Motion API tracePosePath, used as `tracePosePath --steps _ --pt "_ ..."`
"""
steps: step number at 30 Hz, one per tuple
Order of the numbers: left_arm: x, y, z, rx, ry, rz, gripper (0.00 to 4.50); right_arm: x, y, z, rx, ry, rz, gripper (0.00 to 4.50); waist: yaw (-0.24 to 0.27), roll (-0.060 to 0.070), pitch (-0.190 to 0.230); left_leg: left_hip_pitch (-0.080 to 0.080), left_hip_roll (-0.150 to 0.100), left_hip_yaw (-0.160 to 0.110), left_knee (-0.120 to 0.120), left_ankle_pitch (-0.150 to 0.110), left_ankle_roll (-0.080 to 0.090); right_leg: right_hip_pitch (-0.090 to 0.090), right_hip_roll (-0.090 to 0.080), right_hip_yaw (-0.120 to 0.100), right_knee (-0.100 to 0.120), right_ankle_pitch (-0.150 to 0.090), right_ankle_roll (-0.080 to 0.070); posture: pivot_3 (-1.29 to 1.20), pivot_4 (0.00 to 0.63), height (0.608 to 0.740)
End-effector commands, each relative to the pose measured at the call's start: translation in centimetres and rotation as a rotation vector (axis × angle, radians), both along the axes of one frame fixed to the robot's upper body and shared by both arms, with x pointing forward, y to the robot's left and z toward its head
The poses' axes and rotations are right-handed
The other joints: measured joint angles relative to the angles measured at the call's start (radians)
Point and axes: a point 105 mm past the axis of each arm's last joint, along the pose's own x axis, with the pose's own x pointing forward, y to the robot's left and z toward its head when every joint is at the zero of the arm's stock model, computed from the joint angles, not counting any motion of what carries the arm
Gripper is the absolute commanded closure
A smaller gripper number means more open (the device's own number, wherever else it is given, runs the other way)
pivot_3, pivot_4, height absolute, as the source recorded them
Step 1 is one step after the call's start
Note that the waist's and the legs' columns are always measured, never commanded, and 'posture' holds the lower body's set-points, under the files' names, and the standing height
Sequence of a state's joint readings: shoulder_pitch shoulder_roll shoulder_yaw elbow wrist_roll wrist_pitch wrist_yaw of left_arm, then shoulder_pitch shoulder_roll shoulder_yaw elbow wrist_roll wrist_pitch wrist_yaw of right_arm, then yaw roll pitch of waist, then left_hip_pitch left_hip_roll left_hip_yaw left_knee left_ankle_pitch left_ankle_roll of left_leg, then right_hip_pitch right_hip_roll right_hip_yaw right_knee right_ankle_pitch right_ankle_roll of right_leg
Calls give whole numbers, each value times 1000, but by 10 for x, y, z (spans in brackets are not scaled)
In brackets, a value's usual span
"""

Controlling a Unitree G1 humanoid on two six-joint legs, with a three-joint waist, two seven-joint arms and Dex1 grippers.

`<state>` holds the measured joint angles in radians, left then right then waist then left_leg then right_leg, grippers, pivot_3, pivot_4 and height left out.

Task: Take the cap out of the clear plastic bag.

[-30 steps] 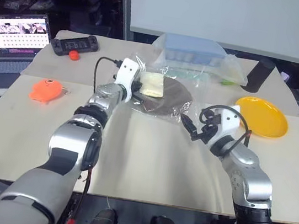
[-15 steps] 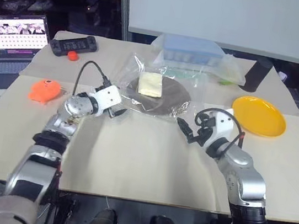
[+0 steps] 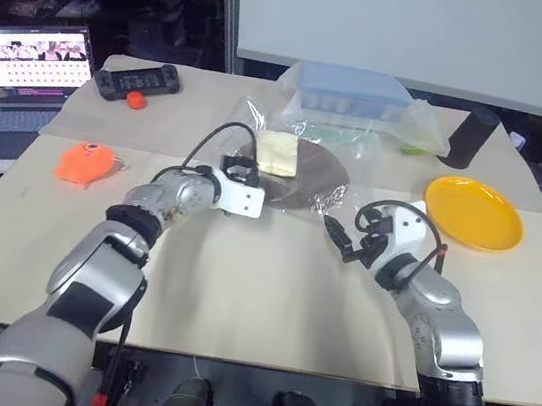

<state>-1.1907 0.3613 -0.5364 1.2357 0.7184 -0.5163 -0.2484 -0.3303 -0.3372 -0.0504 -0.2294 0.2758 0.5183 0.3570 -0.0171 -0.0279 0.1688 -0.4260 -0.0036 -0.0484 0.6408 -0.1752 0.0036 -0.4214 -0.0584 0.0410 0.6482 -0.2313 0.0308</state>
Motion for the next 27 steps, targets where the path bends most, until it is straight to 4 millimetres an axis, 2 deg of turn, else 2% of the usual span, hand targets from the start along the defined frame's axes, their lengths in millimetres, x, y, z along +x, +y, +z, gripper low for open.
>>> tracePosePath --steps 1,5,7,13,18,22,27 --pt "9 -8 11 33 -72 36 103 -6 -5 19 -5 -66 -27 0 0 0 0 0 0 0 0 0 0 0 0 0 0 -1 1 0 150 740" --pt "10 -14 6 30 -62 57 103 -9 -7 20 -9 -67 -38 0 -1 0 0 0 0 0 0 0 0 0 0 0 0 -2 3 0 150 740" --pt "8 -16 1 10 -22 59 487 -10 -7 21 -13 -69 -44 0 0 0 0 0 0 0 0 0 0 0 0 0 0 -2 3 0 150 740" --pt "6 -17 -3 -16 4 47 2604 -12 -8 24 -16 -69 -49 0 1 0 0 0 0 0 0 0 0 0 0 0 0 -1 2 0 150 740" --pt "3 -7 -9 -51 35 52 4372 -8 -3 24 -14 -69 -31 0 -1 0 0 0 0 0 0 0 0 0 0 0 0 -1 1 0 150 740" --pt "1 -1 -4 -164 73 56 4452 -6 2 24 -11 -70 -11 0 -4 0 0 0 0 0 0 0 0 0 0 0 0 1 -2 0 150 740" --pt "-15 13 7 -303 121 -29 4452 -2 8 24 1 -70 16 0 -6 0 0 0 0 0 0 0 0 0 0 0 1 1 -2 0 150 740"
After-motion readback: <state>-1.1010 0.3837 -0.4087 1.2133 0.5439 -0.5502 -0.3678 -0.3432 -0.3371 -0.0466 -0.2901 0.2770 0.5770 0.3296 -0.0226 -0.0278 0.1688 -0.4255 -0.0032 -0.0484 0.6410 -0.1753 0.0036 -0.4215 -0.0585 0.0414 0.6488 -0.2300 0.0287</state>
